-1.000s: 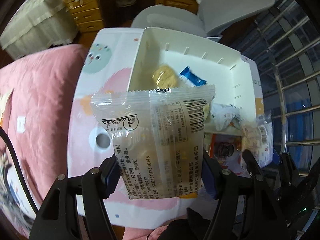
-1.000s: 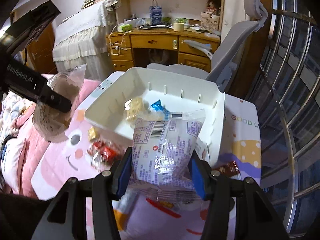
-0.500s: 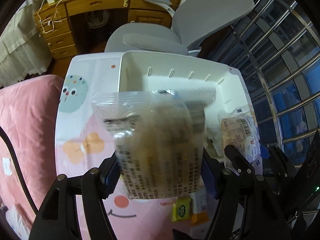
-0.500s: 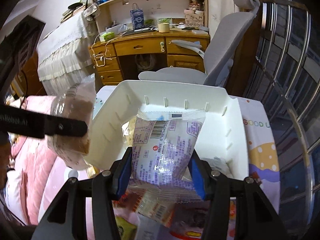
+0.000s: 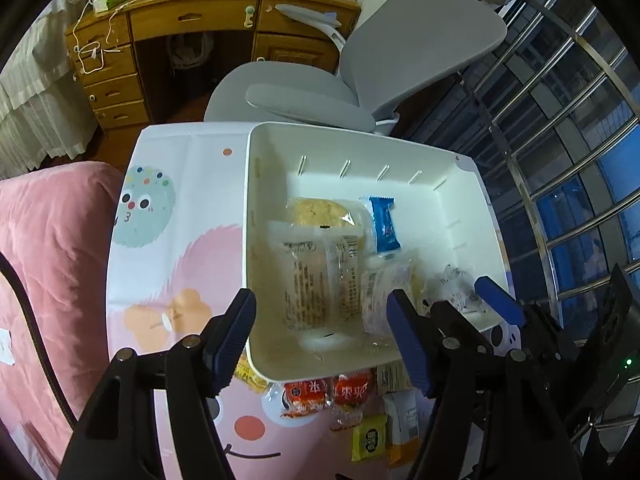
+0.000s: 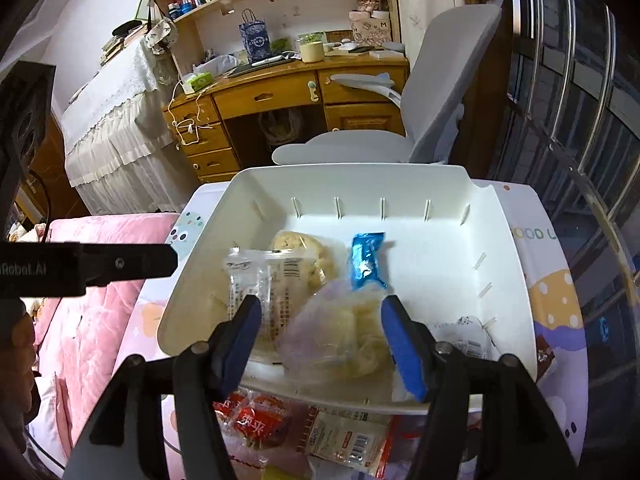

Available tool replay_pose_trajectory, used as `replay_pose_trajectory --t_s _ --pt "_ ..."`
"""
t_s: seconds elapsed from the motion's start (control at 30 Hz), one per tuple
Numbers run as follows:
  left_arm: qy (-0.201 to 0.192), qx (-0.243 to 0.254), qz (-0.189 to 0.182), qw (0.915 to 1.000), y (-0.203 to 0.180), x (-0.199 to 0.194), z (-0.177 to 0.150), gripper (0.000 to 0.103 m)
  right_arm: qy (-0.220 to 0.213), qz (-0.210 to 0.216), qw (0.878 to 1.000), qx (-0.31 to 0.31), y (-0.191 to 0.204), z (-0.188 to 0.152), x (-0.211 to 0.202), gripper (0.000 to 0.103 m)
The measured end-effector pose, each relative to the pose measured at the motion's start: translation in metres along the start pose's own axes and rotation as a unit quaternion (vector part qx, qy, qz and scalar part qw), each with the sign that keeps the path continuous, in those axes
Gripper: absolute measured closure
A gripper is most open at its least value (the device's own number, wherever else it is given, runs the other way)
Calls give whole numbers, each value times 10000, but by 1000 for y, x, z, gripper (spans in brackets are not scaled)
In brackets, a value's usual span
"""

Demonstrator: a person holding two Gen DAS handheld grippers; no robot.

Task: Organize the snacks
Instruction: 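Withdraw both tools and move toward the white-and-orange bar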

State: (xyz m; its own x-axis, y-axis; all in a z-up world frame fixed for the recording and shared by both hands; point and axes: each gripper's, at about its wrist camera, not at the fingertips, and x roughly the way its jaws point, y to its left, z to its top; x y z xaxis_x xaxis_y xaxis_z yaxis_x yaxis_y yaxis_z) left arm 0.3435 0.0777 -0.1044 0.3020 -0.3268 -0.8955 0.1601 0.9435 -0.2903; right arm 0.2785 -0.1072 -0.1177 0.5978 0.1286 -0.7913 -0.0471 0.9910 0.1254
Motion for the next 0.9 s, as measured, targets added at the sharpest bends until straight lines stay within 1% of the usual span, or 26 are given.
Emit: replay_pose_trajectory --t_s 0.13,0.43,0.5,0.53,0.6,0.77,0.9 --pt "-14 30 3 10000 -1 -7 -5 31 25 -33 10000 34 1 -3 -4 37" --pt "66 233 -151 9996 -8 -19 -28 31 65 -132 9998 158 2 -19 -24 37" --pt "85 284 -165 9994 -10 -23 -35 30 87 -165 9996 222 1 -25 -30 37" --pt "86 309 -120 9994 -11 -24 -39 27 94 -175 9995 251 1 -28 -32 37" --pt "96 361 -30 9993 -12 -26 -45 23 117 -224 9993 287 -1 -34 -37 37" --pt "196 329 -83 9992 -14 -27 -63 23 206 -330 9986 363 -8 -52 -48 37" --pt "232 234 -43 9994 -16 -28 -76 22 340 -406 9977 430 -17 -70 -56 37"
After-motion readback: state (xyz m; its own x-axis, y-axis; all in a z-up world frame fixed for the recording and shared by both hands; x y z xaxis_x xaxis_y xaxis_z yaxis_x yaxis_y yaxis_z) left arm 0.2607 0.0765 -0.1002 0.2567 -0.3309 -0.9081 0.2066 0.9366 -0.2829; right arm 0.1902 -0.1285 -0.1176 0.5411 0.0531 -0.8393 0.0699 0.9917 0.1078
